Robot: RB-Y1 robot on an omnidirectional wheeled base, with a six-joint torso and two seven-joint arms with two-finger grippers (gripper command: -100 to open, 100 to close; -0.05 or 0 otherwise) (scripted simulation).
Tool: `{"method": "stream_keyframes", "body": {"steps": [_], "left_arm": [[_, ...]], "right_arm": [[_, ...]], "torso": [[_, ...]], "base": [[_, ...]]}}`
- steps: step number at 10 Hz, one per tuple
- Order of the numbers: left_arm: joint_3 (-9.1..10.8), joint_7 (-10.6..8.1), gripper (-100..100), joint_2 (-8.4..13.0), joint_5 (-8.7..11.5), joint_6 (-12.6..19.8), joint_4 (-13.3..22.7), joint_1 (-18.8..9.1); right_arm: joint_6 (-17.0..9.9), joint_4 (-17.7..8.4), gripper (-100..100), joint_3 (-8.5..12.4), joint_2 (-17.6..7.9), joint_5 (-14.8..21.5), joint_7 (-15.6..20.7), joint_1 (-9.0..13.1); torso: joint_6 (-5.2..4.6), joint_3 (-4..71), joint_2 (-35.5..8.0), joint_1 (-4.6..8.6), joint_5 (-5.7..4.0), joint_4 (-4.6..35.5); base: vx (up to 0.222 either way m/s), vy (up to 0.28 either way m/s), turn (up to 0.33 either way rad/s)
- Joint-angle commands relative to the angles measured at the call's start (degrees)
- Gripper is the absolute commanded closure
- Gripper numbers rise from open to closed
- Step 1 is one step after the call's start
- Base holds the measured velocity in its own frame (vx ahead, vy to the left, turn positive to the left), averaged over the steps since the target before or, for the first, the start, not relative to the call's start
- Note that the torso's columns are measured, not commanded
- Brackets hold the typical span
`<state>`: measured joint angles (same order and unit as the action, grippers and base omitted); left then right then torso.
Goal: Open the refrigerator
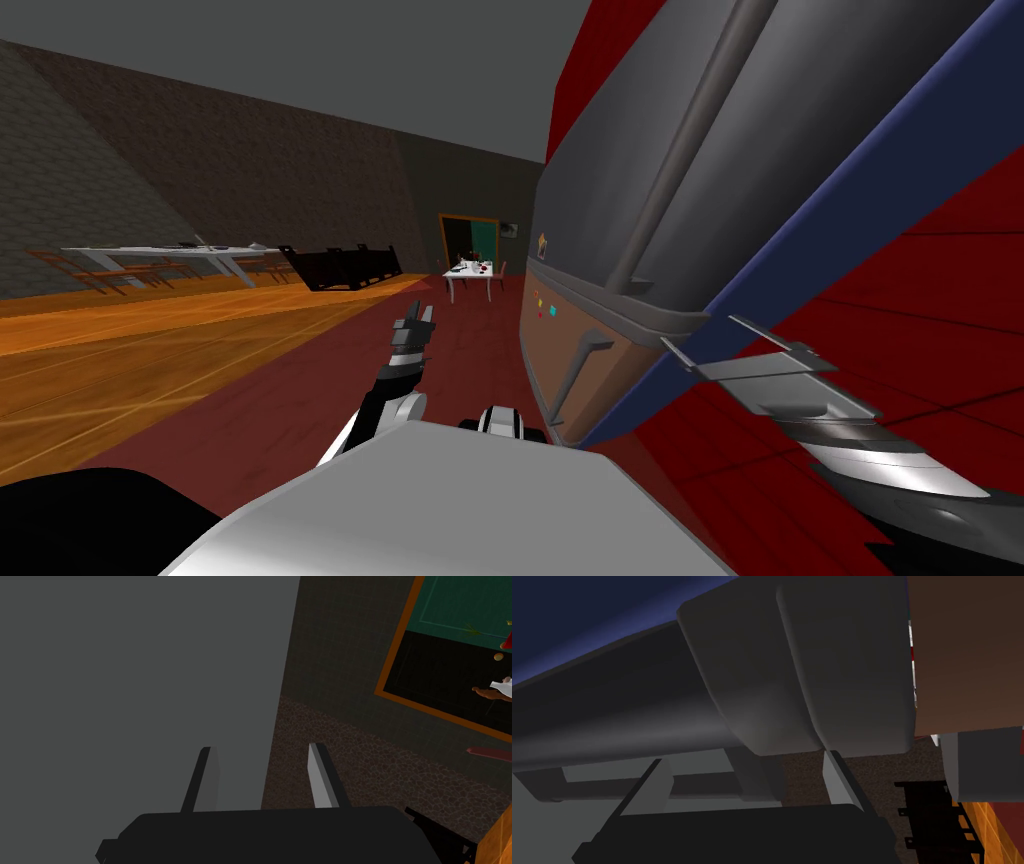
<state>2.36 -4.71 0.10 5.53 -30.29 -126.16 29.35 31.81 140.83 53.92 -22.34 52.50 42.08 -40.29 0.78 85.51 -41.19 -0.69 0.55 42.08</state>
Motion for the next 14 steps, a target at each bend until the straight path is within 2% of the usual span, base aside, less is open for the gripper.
{"method": "stream_keyframes", "body": {"steps": [1, 5, 6, 7, 9, 10, 11, 12, 14], "left_arm": [[0.00, 0.00, 0, 0.00, 0.00, 0.00, 0.00, 0.00], [0.00, 0.00, 0, 0.00, 0.00, 0.00, 0.00, 0.00], [0.00, 0.00, 0, 0.01, 0.00, 0.00, 0.00, -0.01], [0.00, 0.00, 0, 0.01, 0.00, 0.00, 0.00, -0.01], [0.00, 0.00, 0, 0.00, 0.00, 0.00, 0.00, 0.00], [0.00, 0.00, 0, 0.00, 0.00, 0.00, 0.00, 0.00], [0.00, 0.00, 0, 0.01, 0.00, 0.00, 0.00, 0.00], [0.00, 0.00, 0, 0.01, 0.00, 0.00, 0.00, -0.02], [0.00, 0.00, 0, 0.01, 0.00, 0.00, 0.00, -0.01]], "right_arm": [[0.28, 3.72, -100, 2.44, -1.76, 1.88, 2.18, 0.07], [0.55, 9.02, -100, 3.94, -3.06, 3.26, 3.50, -0.20], [0.16, 8.30, -100, 3.76, -3.09, 3.23, 3.12, -0.12], [0.02, 8.09, -100, 5.58, -4.41, 2.52, 1.98, -0.31], [-0.31, 7.74, -100, 7.39, -5.82, 1.83, 0.61, -0.51], [-0.04, 7.69, -100, 6.74, -5.28, 2.00, 1.30, -0.34], [0.09, 8.16, 100, 5.22, -4.13, 2.66, 2.26, -0.28], [0.22, 8.30, 100, 4.50, -3.57, 2.94, 2.81, -0.20], [-1.10, 6.99, 100, 6.13, -4.04, 2.67, 1.85, -0.31]], "torso": [[0.07, 0.05, 0.07, -0.07, 0.03, -0.03], [-0.77, -1.00, -1.18, 0.82, -0.60, 0.24], [-0.72, -1.14, -1.37, 0.83, -0.61, 0.27], [-0.73, -1.07, -1.29, 0.80, -0.60, 0.25], [-0.77, -0.81, -0.90, 0.59, -0.52, 0.14], [-0.77, -0.83, -0.94, 0.64, -0.53, 0.15], [-0.78, -0.97, -1.15, 0.75, -0.57, 0.21], [-0.81, -1.19, -1.36, 0.94, -0.68, 0.20], [-0.95, -1.45, -1.41, 1.07, -0.90, 0.24]], "base": [[0.054, 0.064, -0.014], [0.064, 0.037, 0.003], [0.012, 0.008, -0.008], [0.064, 0.039, 0.011], [0.084, 0.048, 0.005], [0.039, 0.020, 0.001], [-0.044, -0.029, -0.006], [-0.063, -0.050, 0.011], [0.007, 0.075, 0.017]]}}
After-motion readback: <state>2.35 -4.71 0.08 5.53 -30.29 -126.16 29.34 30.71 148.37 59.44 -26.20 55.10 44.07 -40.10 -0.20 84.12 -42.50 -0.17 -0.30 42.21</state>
